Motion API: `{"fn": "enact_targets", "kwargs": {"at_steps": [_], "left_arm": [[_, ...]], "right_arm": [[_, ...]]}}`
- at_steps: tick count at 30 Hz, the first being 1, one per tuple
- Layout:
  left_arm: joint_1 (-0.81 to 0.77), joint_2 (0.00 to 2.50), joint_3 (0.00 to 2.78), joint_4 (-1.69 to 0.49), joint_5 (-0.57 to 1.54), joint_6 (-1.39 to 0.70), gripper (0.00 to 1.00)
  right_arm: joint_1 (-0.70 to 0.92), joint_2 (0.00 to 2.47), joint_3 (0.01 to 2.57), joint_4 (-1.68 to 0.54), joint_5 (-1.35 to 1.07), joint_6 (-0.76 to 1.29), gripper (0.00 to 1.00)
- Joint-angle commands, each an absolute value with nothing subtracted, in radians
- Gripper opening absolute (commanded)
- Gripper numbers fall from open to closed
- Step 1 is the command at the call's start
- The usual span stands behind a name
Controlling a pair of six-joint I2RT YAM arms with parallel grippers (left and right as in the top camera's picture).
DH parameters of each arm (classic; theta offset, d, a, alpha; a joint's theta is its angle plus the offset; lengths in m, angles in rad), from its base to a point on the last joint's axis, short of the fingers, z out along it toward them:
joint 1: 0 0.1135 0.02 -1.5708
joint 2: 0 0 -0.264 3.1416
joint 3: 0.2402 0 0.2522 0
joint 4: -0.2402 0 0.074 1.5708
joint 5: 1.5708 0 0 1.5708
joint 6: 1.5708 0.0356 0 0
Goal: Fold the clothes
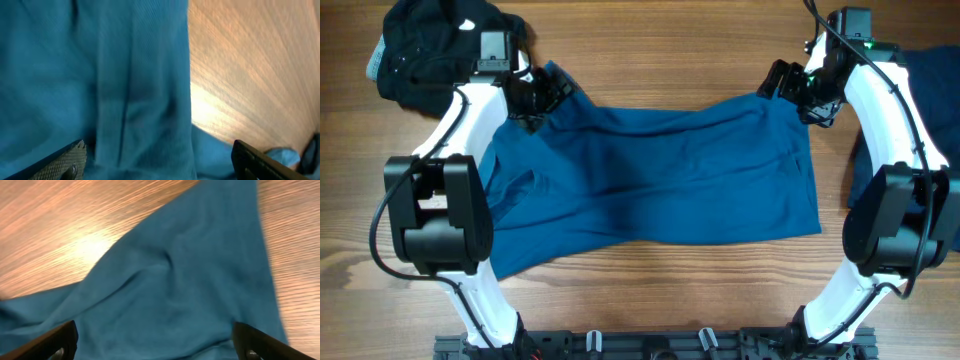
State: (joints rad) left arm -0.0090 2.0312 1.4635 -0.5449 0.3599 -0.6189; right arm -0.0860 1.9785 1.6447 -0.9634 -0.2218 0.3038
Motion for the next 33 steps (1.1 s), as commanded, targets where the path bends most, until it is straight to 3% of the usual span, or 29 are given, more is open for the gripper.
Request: {"fn": "enact_targets", "kwargs": {"at_steps": [1, 17, 21, 24, 27, 29, 33], "left_arm": [[0.007, 2.050, 1.487, -0.531, 0.332, -0.606, 0.92], [0.002, 2.149, 1.487, -0.442, 0.415, -0.606, 0.91], [0.002, 2.149, 1.487, -0.434, 0.430, -0.607, 0.86], [0.002, 2.149, 1.487, -0.436, 0.434, -0.606, 0.74], [0.002, 2.149, 1.487, -0.439, 0.434, -0.607, 0.53], [0.002, 2.149, 1.487, -0.441, 0.434, -0.606, 0.46], [0.002, 2.149, 1.487, -0.443, 0.433, -0.606, 0.43]], "right_arm": [[-0.085, 1.983, 1.662, -0.953, -0.163, 0.261, 0.99], [-0.091, 2.001, 1.662, -0.912, -0.168, 0.286, 1.00], [-0.091, 2.005, 1.662, -0.912, -0.168, 0.289, 1.00], [-0.091, 2.006, 1.661, -0.912, -0.167, 0.289, 1.00], [-0.093, 2.006, 1.660, -0.906, -0.121, 0.291, 0.99], [-0.096, 2.008, 1.660, -0.901, -0.104, 0.292, 0.99], [-0.125, 2.028, 1.660, -0.893, -0.104, 0.354, 0.95]]}}
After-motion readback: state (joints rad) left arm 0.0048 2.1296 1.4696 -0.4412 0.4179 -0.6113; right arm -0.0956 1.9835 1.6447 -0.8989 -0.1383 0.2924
